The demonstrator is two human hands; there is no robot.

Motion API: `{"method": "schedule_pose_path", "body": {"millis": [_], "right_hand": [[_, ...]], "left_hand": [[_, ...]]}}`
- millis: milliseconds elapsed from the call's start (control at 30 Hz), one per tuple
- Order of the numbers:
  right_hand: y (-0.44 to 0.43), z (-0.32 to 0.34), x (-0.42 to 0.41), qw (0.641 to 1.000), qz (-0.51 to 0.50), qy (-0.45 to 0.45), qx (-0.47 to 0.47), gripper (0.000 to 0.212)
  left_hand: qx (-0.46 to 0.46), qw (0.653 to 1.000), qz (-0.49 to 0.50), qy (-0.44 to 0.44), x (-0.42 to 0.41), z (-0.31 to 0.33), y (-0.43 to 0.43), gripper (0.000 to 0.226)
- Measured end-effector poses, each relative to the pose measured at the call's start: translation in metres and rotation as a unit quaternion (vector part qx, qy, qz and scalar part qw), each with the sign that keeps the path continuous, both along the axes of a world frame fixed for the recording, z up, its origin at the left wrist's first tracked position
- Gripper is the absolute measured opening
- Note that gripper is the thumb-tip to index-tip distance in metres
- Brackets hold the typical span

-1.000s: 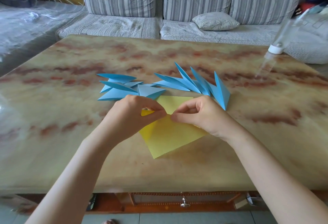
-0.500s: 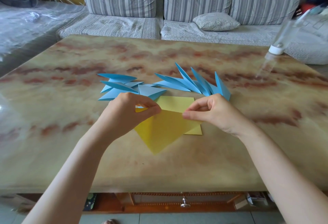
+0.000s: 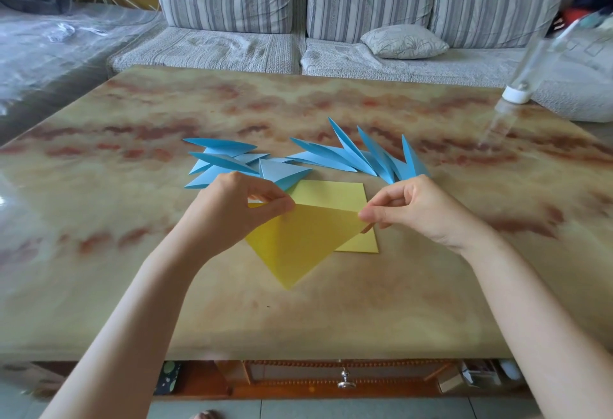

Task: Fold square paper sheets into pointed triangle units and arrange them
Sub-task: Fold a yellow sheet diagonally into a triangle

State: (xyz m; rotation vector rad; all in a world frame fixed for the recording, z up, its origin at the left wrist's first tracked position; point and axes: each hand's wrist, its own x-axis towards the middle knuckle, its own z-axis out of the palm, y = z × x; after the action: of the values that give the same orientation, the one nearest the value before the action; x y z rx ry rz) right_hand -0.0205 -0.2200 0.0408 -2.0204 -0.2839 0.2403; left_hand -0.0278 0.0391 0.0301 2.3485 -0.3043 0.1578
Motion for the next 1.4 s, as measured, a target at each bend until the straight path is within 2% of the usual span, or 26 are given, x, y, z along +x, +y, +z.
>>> {"method": "schedule_pose_path", "body": {"millis": [100, 400, 533, 633, 733, 800, 900, 1067, 1200, 1400], "right_hand": [[0.0, -0.003, 0.002, 1.0, -0.003, -0.006, -0.028, 0.03], [-0.005, -0.009, 0.005, 0.99, -0.054, -0.059, -0.115, 0.048], [-0.011, -0.008, 0.006, 0.982, -0.115, -0.131, -0.074, 0.055], [0.009, -0.007, 0.003, 0.981, -0.076, -0.176, -0.02, 0.04], [0.034, -0.01, -0.001, 0.986, -0.016, -0.167, -0.022, 0.014], [0.043, -0.014, -0.001, 0.987, 0.006, -0.159, -0.027, 0.007], [0.046, -0.015, -0.001, 0.989, 0.017, -0.141, -0.026, 0.008], [0.041, -0.013, -0.002, 0.991, 0.016, -0.126, -0.051, 0.009], [0.033, -0.012, -0.001, 0.991, 0.017, -0.121, -0.047, 0.01], [0.033, -0.012, 0.0, 0.989, 0.029, -0.124, -0.07, 0.011]], "left_hand": [[0.0, 1.0, 0.002, 0.003, 0.0, 0.0, -0.001, 0.004], [0.019, 0.999, 0.046, -0.01, -0.001, 0.002, 0.003, 0.011], [-0.01, 0.999, 0.037, -0.007, -0.002, 0.004, 0.006, 0.018], [0.004, 1.0, 0.011, -0.003, -0.003, 0.0, -0.006, 0.013], [0.002, 1.0, -0.009, -0.005, -0.006, -0.001, -0.019, 0.005], [-0.001, 1.0, -0.018, -0.013, -0.007, -0.001, -0.023, 0.008], [-0.001, 0.999, -0.024, -0.022, -0.009, -0.002, -0.027, 0.018], [-0.002, 1.0, -0.02, 0.018, -0.006, -0.002, -0.021, 0.01], [-0.038, 0.997, -0.033, 0.055, -0.005, 0.001, -0.012, 0.008], [-0.027, 0.997, -0.035, 0.068, -0.004, 0.002, -0.009, 0.017]]}}
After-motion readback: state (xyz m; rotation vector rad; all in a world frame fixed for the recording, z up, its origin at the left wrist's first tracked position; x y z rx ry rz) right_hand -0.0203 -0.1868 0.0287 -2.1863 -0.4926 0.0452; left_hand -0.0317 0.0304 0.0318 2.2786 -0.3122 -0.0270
